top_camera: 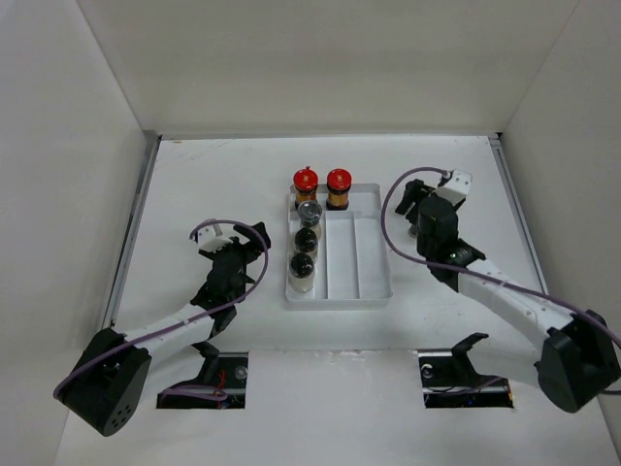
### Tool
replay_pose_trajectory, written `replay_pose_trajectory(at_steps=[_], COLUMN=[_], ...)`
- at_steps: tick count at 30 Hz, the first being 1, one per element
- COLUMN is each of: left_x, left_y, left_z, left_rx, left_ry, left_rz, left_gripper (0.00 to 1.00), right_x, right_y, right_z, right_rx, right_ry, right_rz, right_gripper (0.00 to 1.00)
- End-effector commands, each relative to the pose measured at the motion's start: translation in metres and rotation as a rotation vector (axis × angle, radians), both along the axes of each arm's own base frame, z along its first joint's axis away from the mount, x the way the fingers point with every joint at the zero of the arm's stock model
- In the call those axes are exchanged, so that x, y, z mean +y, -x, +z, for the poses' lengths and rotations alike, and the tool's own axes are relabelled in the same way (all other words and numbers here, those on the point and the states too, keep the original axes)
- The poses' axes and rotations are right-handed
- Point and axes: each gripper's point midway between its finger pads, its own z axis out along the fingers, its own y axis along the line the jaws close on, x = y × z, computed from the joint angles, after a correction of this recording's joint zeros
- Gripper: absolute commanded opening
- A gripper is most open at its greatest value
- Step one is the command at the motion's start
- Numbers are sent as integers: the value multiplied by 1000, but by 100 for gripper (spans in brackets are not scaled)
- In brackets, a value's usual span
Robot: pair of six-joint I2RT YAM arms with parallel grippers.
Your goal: Organize the condiment bottles
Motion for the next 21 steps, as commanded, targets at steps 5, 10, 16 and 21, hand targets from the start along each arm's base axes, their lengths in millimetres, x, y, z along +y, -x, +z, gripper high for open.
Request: replay_pose_trajectory(at_steps=[5, 10, 16, 21], left_x=[-6, -9, -11, -11], left_y=[-5, -5, -5, -5], left_z=[27, 27, 26, 27], left_rx=[-77, -76, -70, -74], left_ry=[33, 31, 28, 30], left_rz=[-4, -10, -16, -15], left_gripper=[85, 85, 85, 85], right_x=[-59, -59, -54, -55], right_y=[-45, -60, -66, -66], right_z=[-54, -72, -85, -102], right_rx=[210, 262, 297, 349], right_ry=[122, 103, 107, 114], right_rz=[-128, -101, -85, -90], right_gripper=[91, 88, 76, 73])
